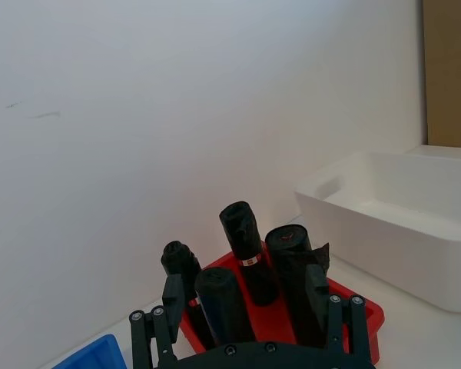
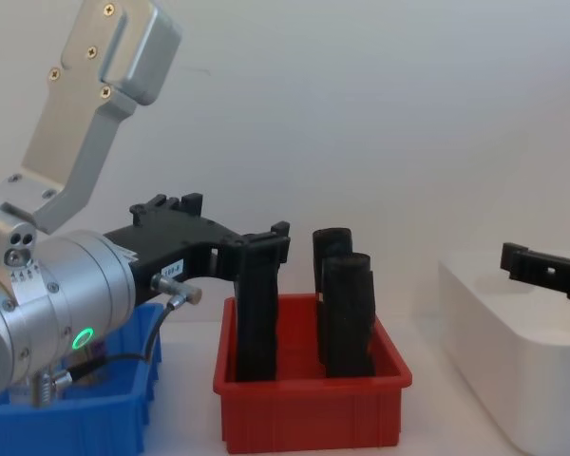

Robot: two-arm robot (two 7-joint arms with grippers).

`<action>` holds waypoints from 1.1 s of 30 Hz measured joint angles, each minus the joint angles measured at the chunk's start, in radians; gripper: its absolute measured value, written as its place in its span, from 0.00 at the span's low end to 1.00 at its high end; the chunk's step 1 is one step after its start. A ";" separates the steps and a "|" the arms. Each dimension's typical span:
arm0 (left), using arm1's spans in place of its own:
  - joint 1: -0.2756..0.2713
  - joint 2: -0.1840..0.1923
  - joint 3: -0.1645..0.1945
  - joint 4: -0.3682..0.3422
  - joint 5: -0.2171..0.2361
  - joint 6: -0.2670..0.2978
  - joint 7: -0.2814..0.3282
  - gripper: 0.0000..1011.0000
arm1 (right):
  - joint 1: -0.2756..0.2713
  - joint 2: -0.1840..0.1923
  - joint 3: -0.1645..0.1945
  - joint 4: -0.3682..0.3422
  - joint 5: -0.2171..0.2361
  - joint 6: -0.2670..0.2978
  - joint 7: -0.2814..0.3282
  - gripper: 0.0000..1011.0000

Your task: Pick the cotton swabs from the blue box and place them into the white box.

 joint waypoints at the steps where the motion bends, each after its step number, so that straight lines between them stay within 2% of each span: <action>1: 0.000 0.000 0.000 0.000 0.000 0.000 0.000 0.99 | 0.000 0.000 0.000 0.000 0.000 0.000 0.000 0.99; 33: 0.000 0.000 0.000 0.000 0.000 0.000 0.000 0.99 | 0.000 0.000 0.000 0.000 0.000 0.000 0.000 0.99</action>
